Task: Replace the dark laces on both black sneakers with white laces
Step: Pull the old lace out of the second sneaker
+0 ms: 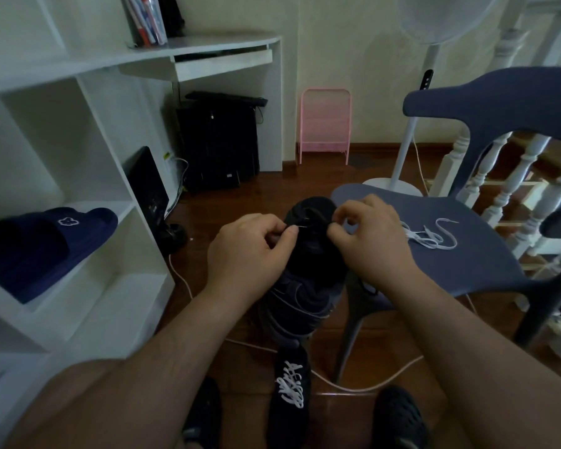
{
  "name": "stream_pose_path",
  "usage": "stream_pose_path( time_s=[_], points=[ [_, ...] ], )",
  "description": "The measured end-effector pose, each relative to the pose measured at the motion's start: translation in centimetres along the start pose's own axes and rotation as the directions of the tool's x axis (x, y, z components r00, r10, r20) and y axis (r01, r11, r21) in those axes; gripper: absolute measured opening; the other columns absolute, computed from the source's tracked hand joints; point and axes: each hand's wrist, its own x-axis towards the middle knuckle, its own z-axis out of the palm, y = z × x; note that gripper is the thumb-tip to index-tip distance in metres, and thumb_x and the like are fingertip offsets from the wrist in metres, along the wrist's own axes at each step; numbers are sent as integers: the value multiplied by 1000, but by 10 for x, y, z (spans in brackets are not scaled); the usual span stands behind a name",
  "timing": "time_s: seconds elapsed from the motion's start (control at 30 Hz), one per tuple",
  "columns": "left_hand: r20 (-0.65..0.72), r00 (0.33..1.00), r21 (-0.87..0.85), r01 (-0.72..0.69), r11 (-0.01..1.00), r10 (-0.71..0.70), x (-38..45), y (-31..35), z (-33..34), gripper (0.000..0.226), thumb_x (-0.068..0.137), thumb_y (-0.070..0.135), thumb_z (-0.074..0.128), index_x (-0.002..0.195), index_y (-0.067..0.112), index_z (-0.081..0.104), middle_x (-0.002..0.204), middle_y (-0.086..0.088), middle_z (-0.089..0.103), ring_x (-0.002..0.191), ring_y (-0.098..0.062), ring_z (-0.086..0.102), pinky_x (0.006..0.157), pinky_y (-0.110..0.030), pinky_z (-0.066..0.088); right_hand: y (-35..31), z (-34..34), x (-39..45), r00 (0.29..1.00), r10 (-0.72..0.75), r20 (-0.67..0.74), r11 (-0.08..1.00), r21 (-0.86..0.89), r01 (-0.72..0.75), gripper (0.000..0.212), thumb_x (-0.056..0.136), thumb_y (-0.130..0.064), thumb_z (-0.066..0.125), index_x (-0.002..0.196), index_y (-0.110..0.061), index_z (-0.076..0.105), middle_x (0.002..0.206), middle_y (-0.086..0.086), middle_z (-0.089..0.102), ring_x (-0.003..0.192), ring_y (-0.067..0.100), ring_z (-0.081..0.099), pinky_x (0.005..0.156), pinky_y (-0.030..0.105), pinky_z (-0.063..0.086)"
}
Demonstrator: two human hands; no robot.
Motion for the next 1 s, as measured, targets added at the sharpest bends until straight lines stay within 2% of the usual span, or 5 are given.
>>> stream_pose_path(
  time_s=[0.23, 0.4, 0.57, 0.8, 1.0],
  points=[
    [-44, 991, -100, 120, 988, -125, 5, -11, -8, 30, 98, 45, 66, 73, 29, 68, 68, 12, 63, 68, -5, 61, 60, -37, 54, 10, -15, 3, 988, 113, -104, 992, 73, -106, 19, 82, -28, 60, 69, -16, 52, 75, 2, 49, 74, 26, 50, 61, 35, 38],
    [-122, 989, -93, 71, 993, -82, 5, -12, -18, 26, 97, 37, 70, 74, 23, 70, 69, 12, 61, 68, -5, 60, 62, -39, 55, 23, -21, 6, 944, 328, -21, 923, 219, -316, 37, 99, -34, 62, 134, -24, 59, 84, -6, 64, 81, 11, 62, 80, 42, 55],
    [-164, 986, -58, 9, 998, -18, 3, -10, -15, 28, 96, 33, 71, 72, 21, 67, 68, 10, 59, 65, -7, 57, 58, -40, 53, -10, -16, -13, 996, 65, 69, 977, 199, -77, 29, 96, -47, 63, 76, -26, 67, 69, -9, 64, 67, 3, 61, 60, 22, 44],
    [-192, 980, -86, -61, 994, 43, -2, -6, -9, 29, 98, 30, 69, 72, 17, 67, 68, 8, 58, 66, -11, 57, 58, -37, 50, -9, -3, -8, 988, 32, 150, 996, 79, -44, 33, 100, -43, 59, 76, -22, 66, 64, -4, 66, 63, 10, 63, 67, 34, 50],
    [-119, 930, -432, 267, 861, -348, 6, -7, -13, 29, 99, 30, 70, 72, 22, 68, 65, 6, 62, 61, -3, 57, 54, -15, 42, 3, -11, 4, 987, 159, 9, 951, 268, -155, 36, 102, -36, 61, 72, -18, 68, 60, 0, 67, 58, 13, 66, 60, 37, 53]
  ],
)
